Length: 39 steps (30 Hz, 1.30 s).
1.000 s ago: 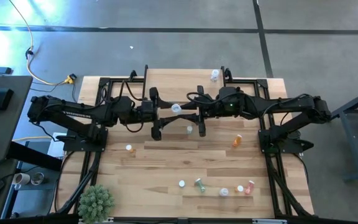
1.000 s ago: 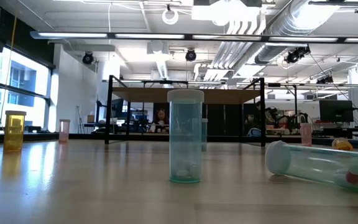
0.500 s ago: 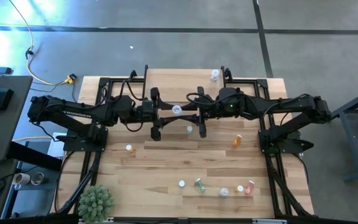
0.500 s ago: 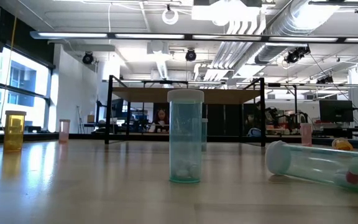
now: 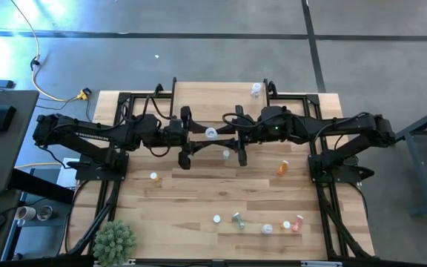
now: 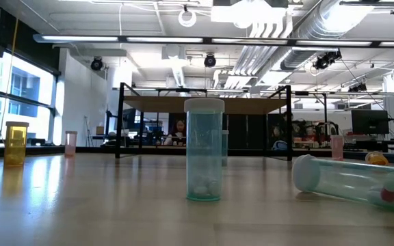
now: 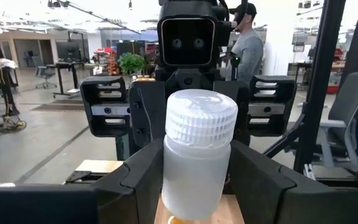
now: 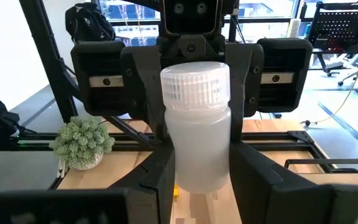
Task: Pick and place medicine bottles onto shelf by color
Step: Put the top transparent pill bottle on the shelf aligned with the transparent pill bottle
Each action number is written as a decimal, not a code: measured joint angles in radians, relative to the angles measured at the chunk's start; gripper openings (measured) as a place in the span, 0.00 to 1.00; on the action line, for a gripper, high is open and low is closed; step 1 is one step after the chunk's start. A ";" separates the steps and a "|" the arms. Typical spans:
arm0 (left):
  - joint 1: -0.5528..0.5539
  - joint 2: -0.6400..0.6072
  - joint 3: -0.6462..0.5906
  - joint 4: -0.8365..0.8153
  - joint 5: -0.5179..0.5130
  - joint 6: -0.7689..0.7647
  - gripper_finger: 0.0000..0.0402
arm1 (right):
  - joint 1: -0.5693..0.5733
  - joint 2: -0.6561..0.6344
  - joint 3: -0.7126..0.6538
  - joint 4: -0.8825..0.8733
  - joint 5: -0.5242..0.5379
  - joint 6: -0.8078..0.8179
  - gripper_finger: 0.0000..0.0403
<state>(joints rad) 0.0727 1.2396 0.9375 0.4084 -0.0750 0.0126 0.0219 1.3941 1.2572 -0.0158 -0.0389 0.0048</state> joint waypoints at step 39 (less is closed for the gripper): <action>-0.001 -0.001 0.002 -0.038 -0.055 0.073 0.35 | 0.000 0.018 -0.003 0.029 0.003 0.020 0.27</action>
<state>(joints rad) 0.0715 1.2385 0.9390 0.3699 -0.1303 0.0853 0.0216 1.4117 1.2541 0.0135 -0.0355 0.0245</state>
